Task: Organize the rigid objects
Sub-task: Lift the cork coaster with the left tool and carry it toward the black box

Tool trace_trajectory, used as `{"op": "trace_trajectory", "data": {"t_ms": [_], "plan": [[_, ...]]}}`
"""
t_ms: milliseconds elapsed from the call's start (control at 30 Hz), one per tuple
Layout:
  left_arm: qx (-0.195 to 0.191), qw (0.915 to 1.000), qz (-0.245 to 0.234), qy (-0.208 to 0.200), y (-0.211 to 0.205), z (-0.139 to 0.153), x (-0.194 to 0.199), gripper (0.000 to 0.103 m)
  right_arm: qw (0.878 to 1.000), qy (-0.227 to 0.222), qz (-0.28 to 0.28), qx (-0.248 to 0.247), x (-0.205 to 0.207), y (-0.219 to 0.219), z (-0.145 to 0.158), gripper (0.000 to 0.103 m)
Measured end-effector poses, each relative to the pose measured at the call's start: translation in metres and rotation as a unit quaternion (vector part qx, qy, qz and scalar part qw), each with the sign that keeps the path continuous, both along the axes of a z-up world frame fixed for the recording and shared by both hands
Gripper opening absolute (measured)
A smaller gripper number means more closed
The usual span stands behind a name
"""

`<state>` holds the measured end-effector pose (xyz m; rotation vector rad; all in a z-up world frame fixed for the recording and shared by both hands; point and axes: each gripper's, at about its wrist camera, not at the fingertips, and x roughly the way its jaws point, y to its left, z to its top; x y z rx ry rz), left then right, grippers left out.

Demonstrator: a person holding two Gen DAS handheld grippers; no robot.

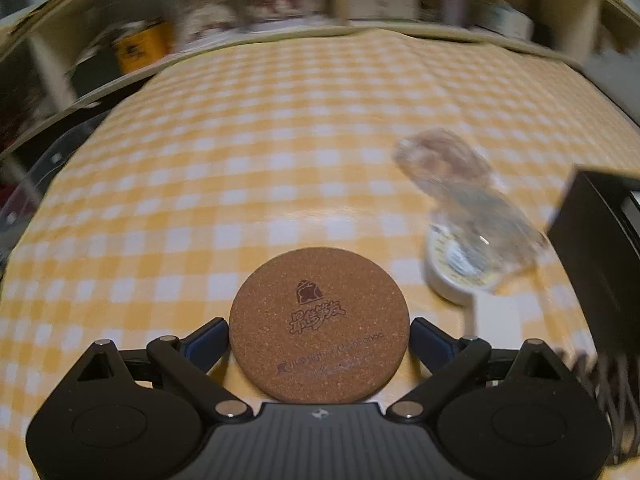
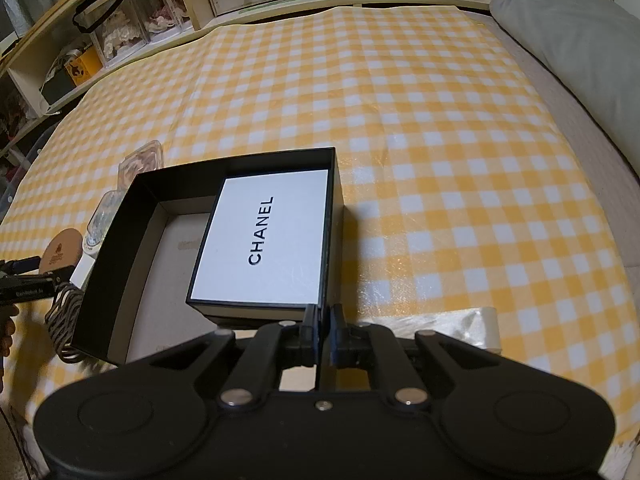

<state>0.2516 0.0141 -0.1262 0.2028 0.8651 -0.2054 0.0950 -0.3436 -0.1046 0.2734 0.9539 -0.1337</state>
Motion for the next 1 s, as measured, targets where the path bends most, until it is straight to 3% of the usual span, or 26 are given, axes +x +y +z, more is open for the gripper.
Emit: {"op": "trace_trajectory", "data": {"t_ms": [200,400,733,1000], "plan": [[-0.071,0.9947,0.062,-0.043,0.014,0.036,-0.002,0.096,1.000,0.000,0.000,-0.001,0.000,0.000,0.000,0.006],[-0.134,0.9879,0.016,-0.075,-0.020,0.072,-0.024,0.096,1.000,0.000,0.002,-0.007,0.000,0.000,0.000,0.006],[-0.165,0.9802,-0.107,-0.026,-0.123,0.073,-0.063,0.096,1.000,0.000,0.002,-0.008,0.000,0.001,0.000,0.006],[-0.180,0.9748,-0.131,0.018,-0.200,0.053,-0.063,0.096,1.000,0.000,0.004,-0.010,0.001,0.000,0.000,0.006]]}}
